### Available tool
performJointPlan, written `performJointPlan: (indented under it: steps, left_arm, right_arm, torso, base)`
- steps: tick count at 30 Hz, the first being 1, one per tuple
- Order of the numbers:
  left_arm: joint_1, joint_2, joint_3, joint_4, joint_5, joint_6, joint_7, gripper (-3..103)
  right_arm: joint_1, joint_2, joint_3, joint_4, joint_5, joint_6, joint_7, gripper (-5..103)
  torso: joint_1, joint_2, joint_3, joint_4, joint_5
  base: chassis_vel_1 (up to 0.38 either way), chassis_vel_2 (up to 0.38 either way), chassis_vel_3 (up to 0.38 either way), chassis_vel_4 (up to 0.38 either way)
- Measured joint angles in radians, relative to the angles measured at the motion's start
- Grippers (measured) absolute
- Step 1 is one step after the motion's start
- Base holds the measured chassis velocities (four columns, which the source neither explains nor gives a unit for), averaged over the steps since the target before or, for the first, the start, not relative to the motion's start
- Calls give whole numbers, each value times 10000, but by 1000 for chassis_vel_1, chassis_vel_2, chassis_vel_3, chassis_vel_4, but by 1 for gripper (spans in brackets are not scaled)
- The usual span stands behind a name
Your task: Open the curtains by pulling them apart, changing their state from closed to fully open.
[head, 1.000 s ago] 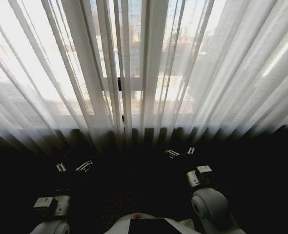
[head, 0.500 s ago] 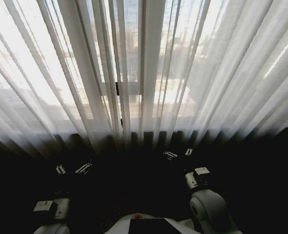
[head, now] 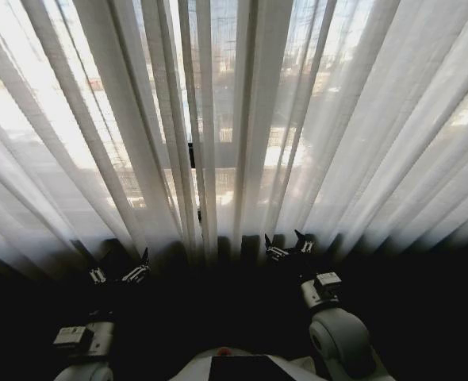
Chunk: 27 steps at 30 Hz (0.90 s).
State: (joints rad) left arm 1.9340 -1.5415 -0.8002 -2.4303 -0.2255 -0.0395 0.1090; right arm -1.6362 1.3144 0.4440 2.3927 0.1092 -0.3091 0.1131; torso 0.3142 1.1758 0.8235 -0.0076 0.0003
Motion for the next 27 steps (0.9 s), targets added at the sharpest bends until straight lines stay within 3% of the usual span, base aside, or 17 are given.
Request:
performJointPlan:
  steps: [13,27]
  left_arm:
    - [-95,-26,29,133,-1,0,-5,100]
    - [-147,-67,43,304,-1,-7,-3,100]
  right_arm:
    - [-204,-28,-339,-158,-681,496,-254,100]
    - [-193,-78,-431,-341,-956,530,-382,100]
  torso:
    - [12,-3,4,-1,-5]
    - [-12,6,-2,-1,-2]
  base:
    - [-204,350,204,-372]
    - [4,-15,-6,19]
